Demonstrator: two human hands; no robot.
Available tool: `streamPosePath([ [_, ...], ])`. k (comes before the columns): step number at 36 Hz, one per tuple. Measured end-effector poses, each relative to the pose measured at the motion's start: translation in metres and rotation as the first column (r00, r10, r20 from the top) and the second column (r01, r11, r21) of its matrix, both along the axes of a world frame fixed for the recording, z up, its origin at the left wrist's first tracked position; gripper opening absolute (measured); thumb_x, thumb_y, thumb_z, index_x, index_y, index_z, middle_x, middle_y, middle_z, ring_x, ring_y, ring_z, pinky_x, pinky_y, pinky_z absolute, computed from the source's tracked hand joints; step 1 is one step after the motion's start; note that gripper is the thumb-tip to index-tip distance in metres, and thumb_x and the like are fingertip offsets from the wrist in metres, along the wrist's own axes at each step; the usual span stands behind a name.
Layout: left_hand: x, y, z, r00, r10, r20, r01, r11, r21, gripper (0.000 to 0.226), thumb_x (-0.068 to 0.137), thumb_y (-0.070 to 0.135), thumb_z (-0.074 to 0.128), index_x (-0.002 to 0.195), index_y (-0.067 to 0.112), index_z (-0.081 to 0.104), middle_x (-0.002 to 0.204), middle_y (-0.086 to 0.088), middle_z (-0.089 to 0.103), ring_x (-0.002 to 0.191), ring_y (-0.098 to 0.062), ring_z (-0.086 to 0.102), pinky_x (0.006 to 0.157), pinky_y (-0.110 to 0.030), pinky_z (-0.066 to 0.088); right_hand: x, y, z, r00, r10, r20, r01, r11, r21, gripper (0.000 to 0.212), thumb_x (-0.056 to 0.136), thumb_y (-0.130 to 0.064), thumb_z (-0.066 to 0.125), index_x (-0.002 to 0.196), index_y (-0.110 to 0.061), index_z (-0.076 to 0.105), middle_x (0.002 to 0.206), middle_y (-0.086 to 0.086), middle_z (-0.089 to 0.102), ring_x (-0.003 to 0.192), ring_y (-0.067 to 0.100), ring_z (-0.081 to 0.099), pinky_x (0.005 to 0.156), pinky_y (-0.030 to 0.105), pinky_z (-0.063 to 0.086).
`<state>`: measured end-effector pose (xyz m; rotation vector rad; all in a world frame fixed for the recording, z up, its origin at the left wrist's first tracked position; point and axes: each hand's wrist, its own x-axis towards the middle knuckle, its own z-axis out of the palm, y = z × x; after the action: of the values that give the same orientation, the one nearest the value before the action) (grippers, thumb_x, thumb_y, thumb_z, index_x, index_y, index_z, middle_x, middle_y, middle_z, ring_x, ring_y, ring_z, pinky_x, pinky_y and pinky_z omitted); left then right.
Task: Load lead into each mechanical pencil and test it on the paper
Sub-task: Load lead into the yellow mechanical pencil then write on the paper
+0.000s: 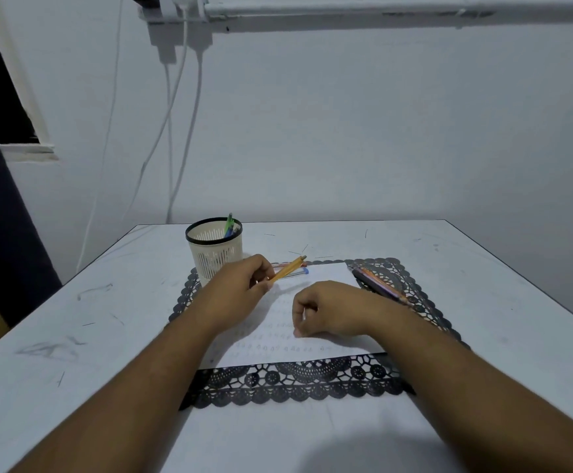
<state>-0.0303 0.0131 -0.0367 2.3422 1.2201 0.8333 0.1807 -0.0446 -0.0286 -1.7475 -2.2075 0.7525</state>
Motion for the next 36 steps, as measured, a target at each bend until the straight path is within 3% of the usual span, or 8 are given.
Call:
streamPosePath([
  [6, 0.002, -0.001, -0.003, 1.000, -0.015, -0.021, 0.015, 1.000, 0.001, 0.012, 0.100, 0.021, 0.065, 0.096, 0.032, 0.061, 0.092, 0.011, 0.066, 0.085, -0.010, 0.060, 0.073, -0.028, 0.047, 0.005, 0.001, -0.002, 0.999, -0.030, -0.022, 0.031, 0.999, 0.040, 0.010, 0.092, -0.030, 0.078, 0.085, -0.025, 0.072, 0.075, -0.015, 0.065, 0.070, 0.003, 0.057, 0.067, 0.024, 0.043],
  [10, 0.000, 0.001, -0.002, 1.000, -0.008, -0.014, 0.008, 1.000, -0.008, 0.011, 0.100, 0.022, 0.065, 0.097, 0.032, 0.062, 0.092, 0.011, 0.066, 0.086, -0.012, 0.061, 0.077, -0.033, 0.049, 0.012, 0.004, 0.000, 0.964, -0.132, -0.231, 0.146, 0.988, 0.047, 0.009, 0.097, -0.024, 0.072, 0.090, -0.019, 0.073, 0.079, -0.005, 0.075, 0.064, 0.010, 0.064, 0.061, 0.027, 0.050],
  [13, -0.001, 0.002, -0.002, 1.000, -0.001, 0.001, 0.001, 1.000, -0.012, 0.010, 0.100, 0.023, 0.065, 0.098, 0.032, 0.064, 0.092, 0.011, 0.067, 0.087, -0.014, 0.062, 0.078, -0.037, 0.051, 0.018, 0.004, 0.000, 0.858, -0.210, -0.469, 0.247, 0.969, 0.019, 0.009, 0.100, -0.019, 0.070, 0.093, -0.013, 0.074, 0.085, 0.004, 0.078, 0.057, 0.012, 0.060, 0.052, 0.026, 0.046],
  [16, 0.000, 0.000, -0.001, 1.000, 0.006, 0.004, -0.006, 1.000, -0.006, 0.010, 0.100, 0.023, 0.065, 0.099, 0.033, 0.064, 0.093, 0.013, 0.066, 0.087, -0.010, 0.061, 0.076, -0.032, 0.049, 0.025, 0.006, 0.002, 0.795, -0.217, -0.566, 0.339, 0.933, 0.119, 0.009, 0.099, -0.020, 0.072, 0.094, -0.014, 0.077, 0.082, 0.003, 0.076, 0.054, 0.011, 0.056, 0.053, 0.021, 0.049],
  [21, 0.001, -0.001, 0.000, 1.000, 0.003, 0.004, -0.003, 1.000, 0.000, 0.009, 0.101, 0.024, 0.064, 0.103, 0.033, 0.065, 0.095, 0.015, 0.067, 0.088, -0.009, 0.061, 0.076, -0.030, 0.049, 0.026, 0.012, 0.005, 0.526, -0.186, -0.830, 0.436, 0.897, 0.076, 0.008, 0.093, -0.005, 0.076, 0.099, -0.004, 0.080, 0.073, 0.001, 0.071, 0.063, 0.016, 0.057, 0.057, 0.027, 0.053],
  [29, 0.002, 0.000, 0.000, 1.000, -0.018, 0.007, 0.018, 0.999, 0.026, 0.009, 0.100, 0.024, 0.065, 0.104, 0.032, 0.066, 0.098, 0.013, 0.068, 0.091, -0.010, 0.061, 0.081, -0.036, 0.052, 0.020, 0.009, 0.008, 0.539, -0.147, -0.829, 0.423, 0.899, 0.116, 0.009, 0.089, -0.005, 0.080, 0.098, -0.001, 0.077, 0.069, 0.005, 0.069, 0.060, 0.015, 0.056, 0.055, 0.027, 0.051],
  [36, 0.002, -0.003, 0.000, 1.000, -0.025, 0.004, 0.024, 0.998, 0.061, 0.009, 0.100, 0.024, 0.065, 0.105, 0.031, 0.067, 0.096, 0.013, 0.067, 0.087, -0.004, 0.058, 0.073, -0.025, 0.046, 0.021, 0.007, 0.007, 0.609, -0.139, -0.781, 0.423, 0.890, 0.171, 0.005, 0.091, -0.009, 0.079, 0.094, -0.005, 0.079, 0.064, 0.000, 0.067, 0.055, 0.012, 0.054, 0.054, 0.024, 0.050],
])
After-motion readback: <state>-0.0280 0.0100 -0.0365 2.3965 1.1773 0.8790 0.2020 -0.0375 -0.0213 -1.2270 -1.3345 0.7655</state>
